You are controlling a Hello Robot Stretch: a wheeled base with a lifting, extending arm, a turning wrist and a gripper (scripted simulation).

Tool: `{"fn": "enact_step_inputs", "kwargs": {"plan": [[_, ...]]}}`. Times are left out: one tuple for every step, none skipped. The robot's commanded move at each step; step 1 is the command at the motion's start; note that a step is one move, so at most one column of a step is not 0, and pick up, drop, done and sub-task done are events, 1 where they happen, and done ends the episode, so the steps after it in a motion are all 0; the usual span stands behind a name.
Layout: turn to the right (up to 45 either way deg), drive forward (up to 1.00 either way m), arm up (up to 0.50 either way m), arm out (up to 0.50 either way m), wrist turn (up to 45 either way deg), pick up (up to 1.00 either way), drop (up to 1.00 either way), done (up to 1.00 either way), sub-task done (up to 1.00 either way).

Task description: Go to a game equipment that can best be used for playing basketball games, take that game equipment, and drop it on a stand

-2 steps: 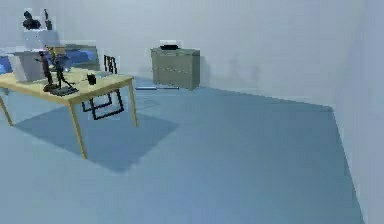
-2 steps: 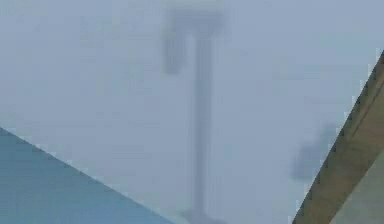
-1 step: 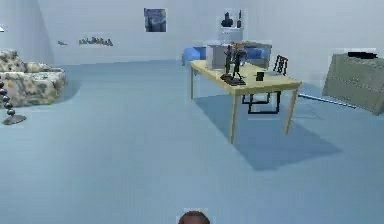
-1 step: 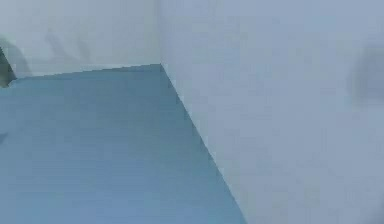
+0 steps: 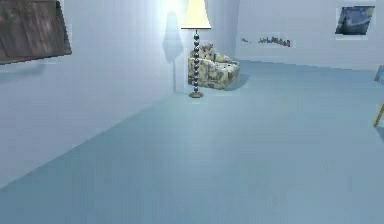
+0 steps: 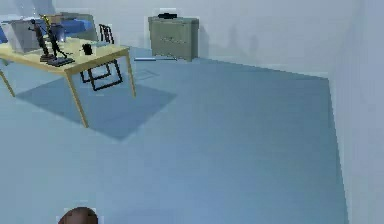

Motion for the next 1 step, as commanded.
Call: {"fn": "enact_step_inputs", "kwargs": {"plan": [[-39.0,0.00,0.00,0.00,0.0,0.00,0.00,0.00,0.00]]}}
